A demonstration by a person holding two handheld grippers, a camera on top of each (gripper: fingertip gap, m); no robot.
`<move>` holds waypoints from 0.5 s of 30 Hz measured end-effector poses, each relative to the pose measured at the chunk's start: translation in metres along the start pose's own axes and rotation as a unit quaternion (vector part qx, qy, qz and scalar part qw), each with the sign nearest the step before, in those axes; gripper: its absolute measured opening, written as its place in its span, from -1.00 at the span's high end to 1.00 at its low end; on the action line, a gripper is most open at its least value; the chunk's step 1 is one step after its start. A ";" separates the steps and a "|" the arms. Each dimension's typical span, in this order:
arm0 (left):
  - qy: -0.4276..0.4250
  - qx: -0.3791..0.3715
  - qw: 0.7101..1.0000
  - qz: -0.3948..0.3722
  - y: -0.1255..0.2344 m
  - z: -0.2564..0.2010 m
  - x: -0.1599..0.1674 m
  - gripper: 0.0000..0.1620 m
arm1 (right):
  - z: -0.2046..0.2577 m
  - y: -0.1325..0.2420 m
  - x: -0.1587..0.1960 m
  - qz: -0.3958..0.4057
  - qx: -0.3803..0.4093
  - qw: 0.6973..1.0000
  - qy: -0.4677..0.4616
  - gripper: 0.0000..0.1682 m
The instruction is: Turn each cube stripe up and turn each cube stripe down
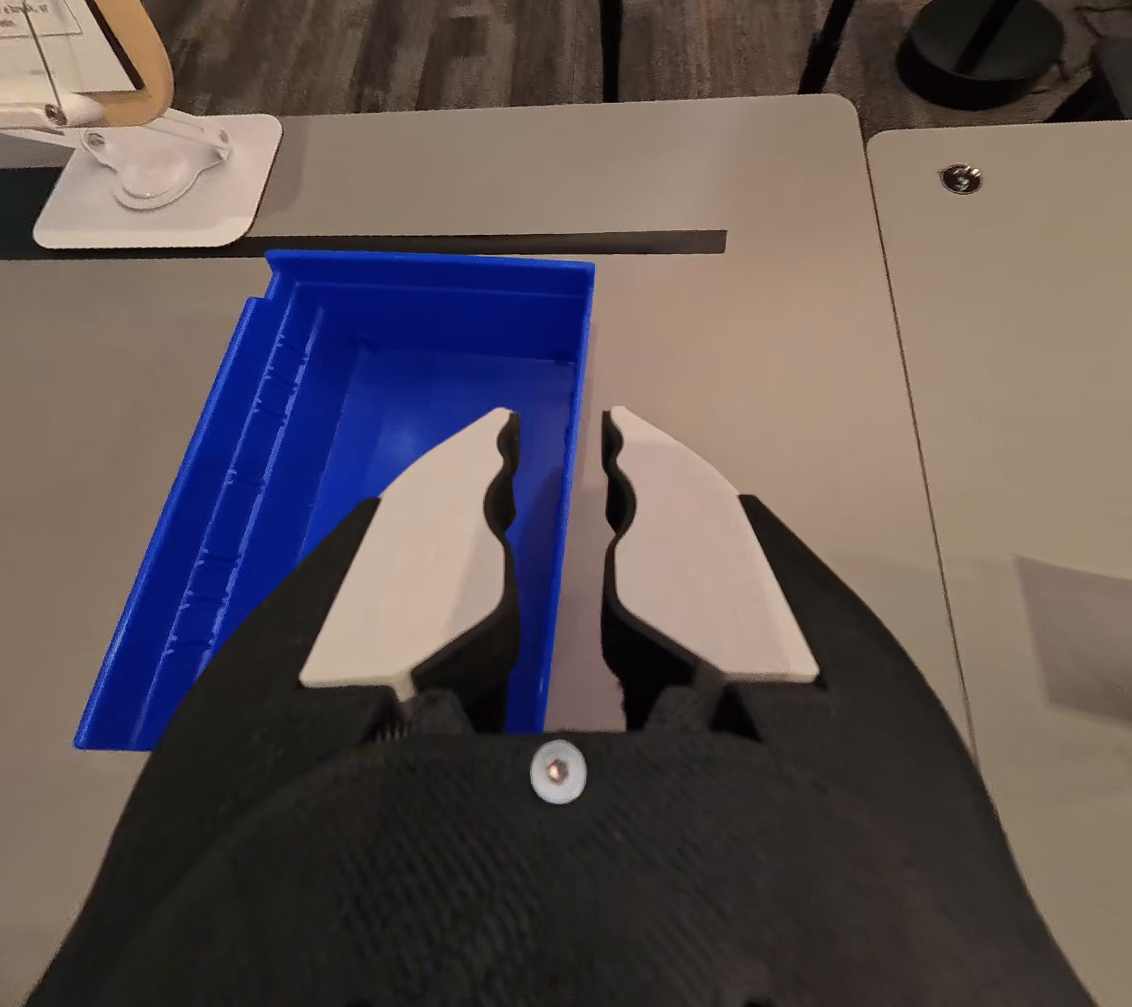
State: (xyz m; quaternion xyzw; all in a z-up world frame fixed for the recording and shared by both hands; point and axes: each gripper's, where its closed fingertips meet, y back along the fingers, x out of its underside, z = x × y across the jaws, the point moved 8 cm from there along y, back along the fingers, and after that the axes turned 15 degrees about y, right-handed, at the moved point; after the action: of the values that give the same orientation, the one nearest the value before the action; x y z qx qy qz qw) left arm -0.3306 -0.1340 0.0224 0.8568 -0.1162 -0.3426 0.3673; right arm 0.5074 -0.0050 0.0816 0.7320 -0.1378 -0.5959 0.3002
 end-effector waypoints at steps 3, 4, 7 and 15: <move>-0.015 -0.092 0.996 -0.006 -0.012 0.011 0.004 0.15 | 0.001 0.004 0.003 0.006 -0.002 1.000 0.016 0.68; -0.015 -0.106 0.994 0.004 -0.015 0.012 0.006 0.15 | 0.001 0.005 0.004 0.008 -0.010 1.000 0.009 0.68; -0.012 -0.111 0.992 0.050 -0.030 0.009 0.014 0.27 | 0.001 0.001 0.009 0.024 -0.034 0.999 0.003 0.68; -0.040 -0.184 0.976 0.112 -0.059 0.019 0.020 0.77 | 0.001 -0.008 0.011 0.033 -0.062 0.997 0.021 0.69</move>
State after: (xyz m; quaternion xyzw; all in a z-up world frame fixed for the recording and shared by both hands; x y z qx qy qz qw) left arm -0.3315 -0.1120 -0.0384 0.7417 -0.1607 -0.3485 0.5501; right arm 0.5081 -0.0053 0.0680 0.7190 -0.1183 -0.5779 0.3675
